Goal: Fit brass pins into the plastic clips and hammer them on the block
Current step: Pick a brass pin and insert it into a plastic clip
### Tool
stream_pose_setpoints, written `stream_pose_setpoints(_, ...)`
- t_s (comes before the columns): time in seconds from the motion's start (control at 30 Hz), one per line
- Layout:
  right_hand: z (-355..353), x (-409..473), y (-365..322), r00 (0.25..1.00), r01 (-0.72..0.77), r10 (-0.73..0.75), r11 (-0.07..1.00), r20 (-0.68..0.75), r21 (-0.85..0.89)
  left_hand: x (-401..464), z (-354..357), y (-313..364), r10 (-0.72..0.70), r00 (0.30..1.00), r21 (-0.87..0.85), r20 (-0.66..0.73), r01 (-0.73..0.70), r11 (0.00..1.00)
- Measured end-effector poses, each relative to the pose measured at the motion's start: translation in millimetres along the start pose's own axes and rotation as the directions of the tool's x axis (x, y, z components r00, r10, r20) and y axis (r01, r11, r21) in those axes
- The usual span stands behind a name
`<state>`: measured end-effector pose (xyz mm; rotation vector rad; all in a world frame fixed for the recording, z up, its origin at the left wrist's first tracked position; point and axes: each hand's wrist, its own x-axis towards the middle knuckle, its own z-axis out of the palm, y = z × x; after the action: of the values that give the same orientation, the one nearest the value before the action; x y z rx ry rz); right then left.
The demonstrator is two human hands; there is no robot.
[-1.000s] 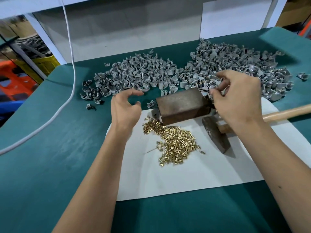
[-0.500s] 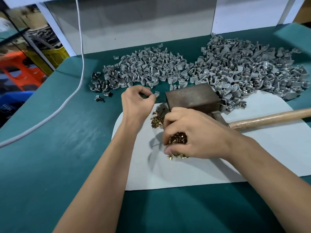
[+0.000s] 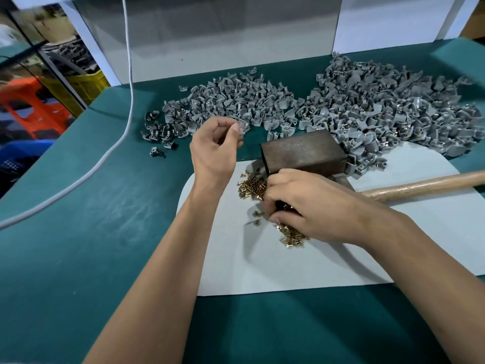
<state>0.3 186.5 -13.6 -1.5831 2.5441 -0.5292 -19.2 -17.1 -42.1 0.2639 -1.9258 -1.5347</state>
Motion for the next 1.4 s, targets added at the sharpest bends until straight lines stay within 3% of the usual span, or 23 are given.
stream_pose_setpoints(0.17,-4,-1,2,0.982,-0.071,0.097,0.985,-0.165,0.156,0,2,6,-0.049,0.999,-0.226,0.019,0.052,0.973)
stream_pose_setpoints(0.27,-5,-1,5,0.935,-0.113,0.189,0.961,-0.299,0.253,0,2,12,-0.053,0.997,-0.338,0.047,0.066,0.939)
stream_pose_setpoints(0.47,-5,-2,15,0.825,-0.240,0.367,0.916,-0.430,0.323,-5,8,24,-0.106,0.984,-0.482,0.143,0.163,0.861)
stream_pose_setpoints(0.67,-11,-3,17,0.727,-0.122,0.350,0.912,-0.591,0.391,-16,13,31,-0.057,0.932,-0.447,0.357,0.225,0.866)
stream_pose_setpoints(0.77,-13,-3,19,0.648,-0.043,0.411,0.860,-0.641,0.509,-19,15,33,-0.019,0.897,-0.445,0.441,0.236,0.864)
stream_pose_setpoints(1.07,-12,-2,23,0.500,-0.005,0.454,0.853,-0.738,0.522,-25,20,32,0.035,0.842,-0.423,0.539,0.234,0.875)
stream_pose_setpoints(1.4,-6,1,22,0.474,-0.028,0.442,0.872,-0.761,0.489,-28,27,28,0.041,0.851,-0.429,0.523,0.221,0.876)
